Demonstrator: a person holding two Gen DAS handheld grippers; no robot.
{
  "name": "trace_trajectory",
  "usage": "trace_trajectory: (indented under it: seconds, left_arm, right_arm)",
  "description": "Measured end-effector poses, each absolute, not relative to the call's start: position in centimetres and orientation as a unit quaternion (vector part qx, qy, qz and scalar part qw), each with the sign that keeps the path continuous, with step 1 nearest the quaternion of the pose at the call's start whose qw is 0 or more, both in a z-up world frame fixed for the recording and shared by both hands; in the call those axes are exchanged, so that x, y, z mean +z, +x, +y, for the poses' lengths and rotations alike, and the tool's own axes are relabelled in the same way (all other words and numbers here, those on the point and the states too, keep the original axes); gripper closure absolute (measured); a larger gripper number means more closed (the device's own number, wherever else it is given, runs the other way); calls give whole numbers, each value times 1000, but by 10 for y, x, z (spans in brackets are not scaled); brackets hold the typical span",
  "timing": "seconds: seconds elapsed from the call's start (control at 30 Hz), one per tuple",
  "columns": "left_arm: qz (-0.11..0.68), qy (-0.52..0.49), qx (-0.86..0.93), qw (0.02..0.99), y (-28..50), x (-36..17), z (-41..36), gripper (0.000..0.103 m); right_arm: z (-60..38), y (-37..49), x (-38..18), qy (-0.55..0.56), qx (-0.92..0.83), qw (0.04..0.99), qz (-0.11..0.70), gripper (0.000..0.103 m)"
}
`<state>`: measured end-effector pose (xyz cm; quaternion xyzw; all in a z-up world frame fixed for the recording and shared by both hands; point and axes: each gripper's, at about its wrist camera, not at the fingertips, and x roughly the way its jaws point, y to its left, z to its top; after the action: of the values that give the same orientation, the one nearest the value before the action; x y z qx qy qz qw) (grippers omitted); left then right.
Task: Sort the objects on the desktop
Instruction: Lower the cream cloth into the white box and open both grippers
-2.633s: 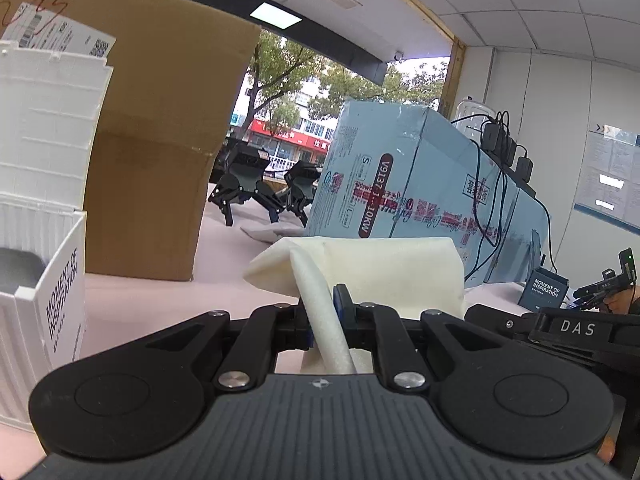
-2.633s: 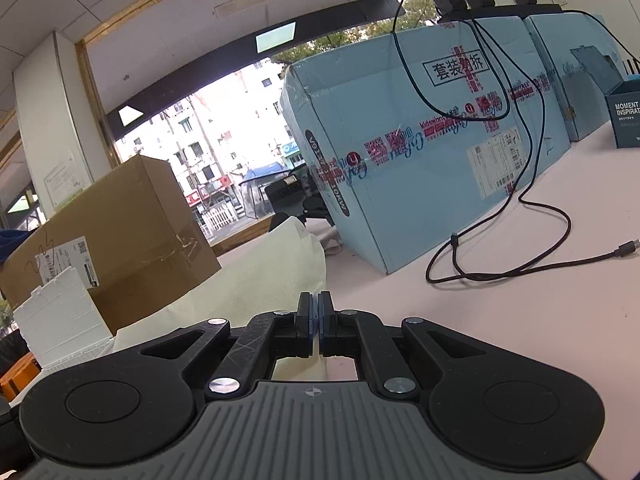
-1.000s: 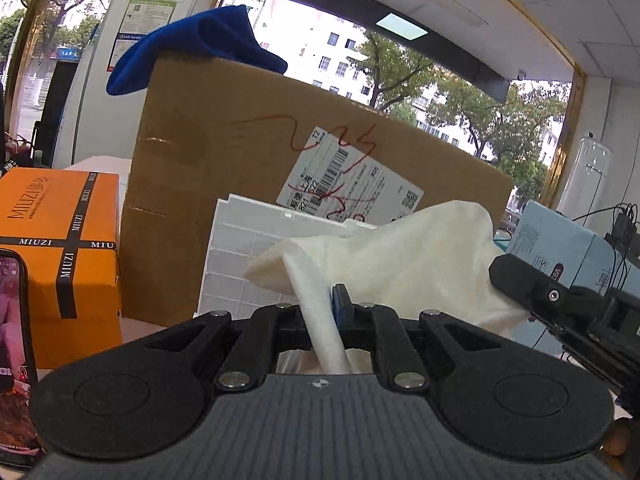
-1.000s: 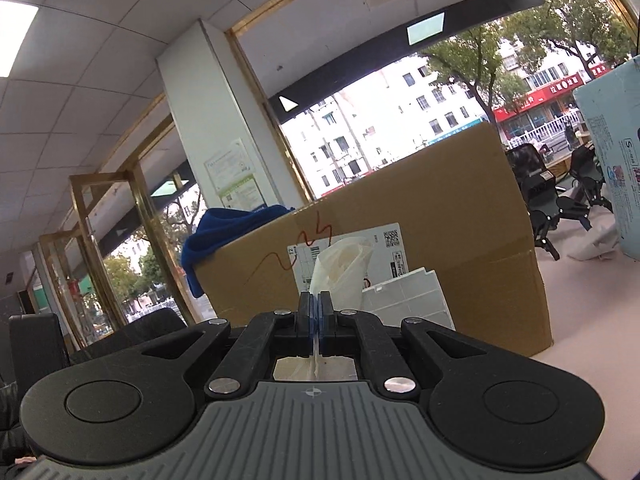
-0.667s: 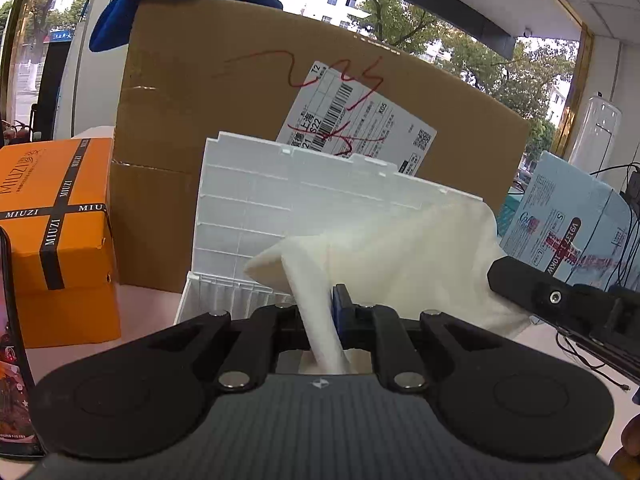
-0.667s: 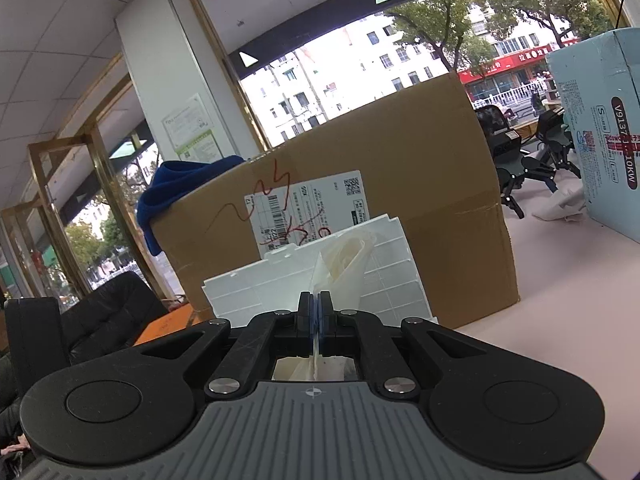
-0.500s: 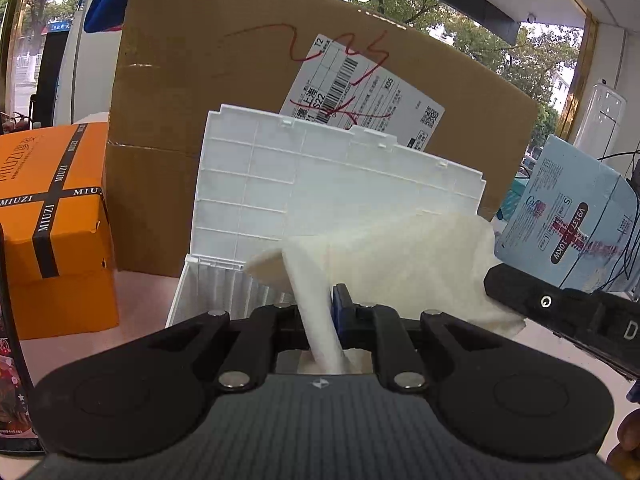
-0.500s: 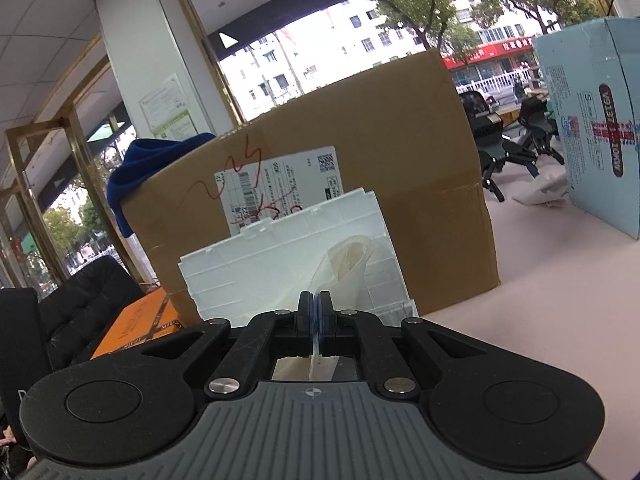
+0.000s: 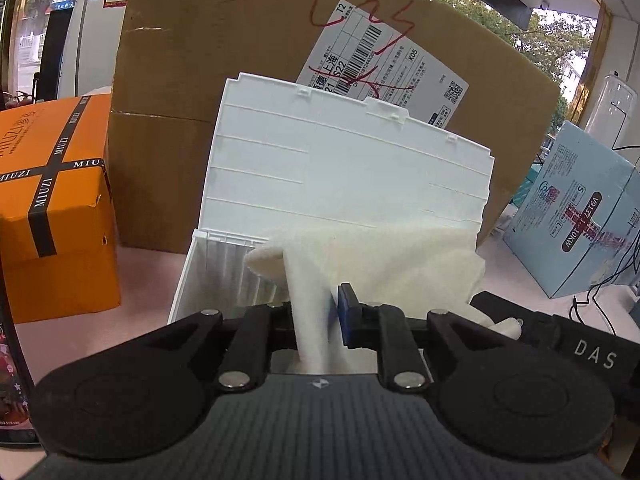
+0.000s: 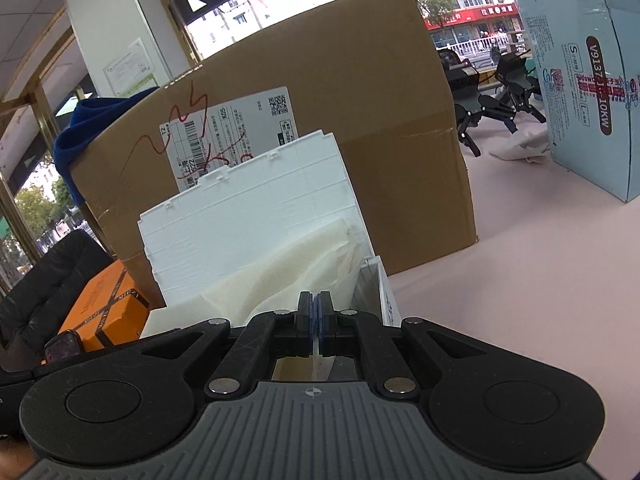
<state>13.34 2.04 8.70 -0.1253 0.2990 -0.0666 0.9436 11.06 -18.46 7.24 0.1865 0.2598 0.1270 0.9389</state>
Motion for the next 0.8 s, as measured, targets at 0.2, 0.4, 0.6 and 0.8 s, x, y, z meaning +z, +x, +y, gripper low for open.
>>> trace_trajectory:
  seconds: [0.2,0.4,0.6,0.8]
  left_arm:
    - [298,-121,-62,945,129,95,21,84]
    - [303,-133,-66,941,131,93,22,57]
    - [281,-138,-67,947,128,99,24,19]
    - [221,-135,-73,963,113,113,25,18]
  right_arm:
    - [-188,108,78,191,128,939,256,100]
    - [-200,106,80,238,116,929,257,77]
    - [-207,107,80,266,115,922,256,50]
    - [-208,103,84,277,127,922,240,36]
